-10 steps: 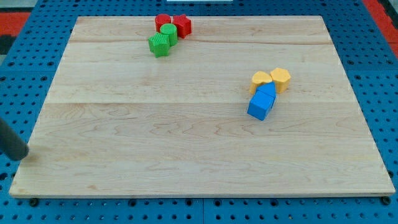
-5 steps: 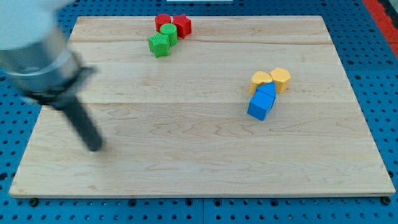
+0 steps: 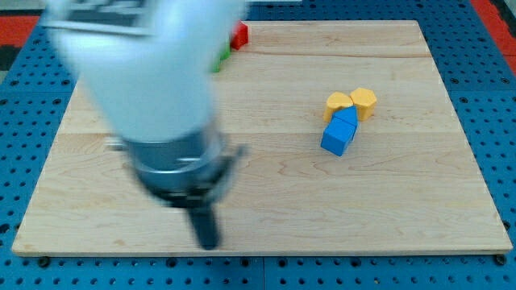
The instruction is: Move your arm towards the left bottom of the board
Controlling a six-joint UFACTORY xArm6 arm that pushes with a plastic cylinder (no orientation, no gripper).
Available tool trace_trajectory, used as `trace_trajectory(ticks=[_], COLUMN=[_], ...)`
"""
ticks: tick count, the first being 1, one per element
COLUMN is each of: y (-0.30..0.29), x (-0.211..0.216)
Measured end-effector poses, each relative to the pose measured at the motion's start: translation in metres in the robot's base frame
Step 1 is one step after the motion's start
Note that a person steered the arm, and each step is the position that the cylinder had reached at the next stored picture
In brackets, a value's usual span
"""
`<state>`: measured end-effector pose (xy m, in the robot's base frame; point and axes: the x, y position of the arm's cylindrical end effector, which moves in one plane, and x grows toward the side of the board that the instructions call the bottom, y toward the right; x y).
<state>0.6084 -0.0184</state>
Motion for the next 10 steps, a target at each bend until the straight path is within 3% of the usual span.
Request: trace_trajectory(ticks=[1, 2, 3, 4, 5, 6, 7, 8, 9, 10], y=[0.047, 0.046, 0.013, -0.078, -0.113, 0.025, -0.127, -0.22, -0.093, -0.147], x=[0.003, 0.003, -0.061, -0.122, -0.03, -0.049, -0.098, -0.102, -0.075, -0.116])
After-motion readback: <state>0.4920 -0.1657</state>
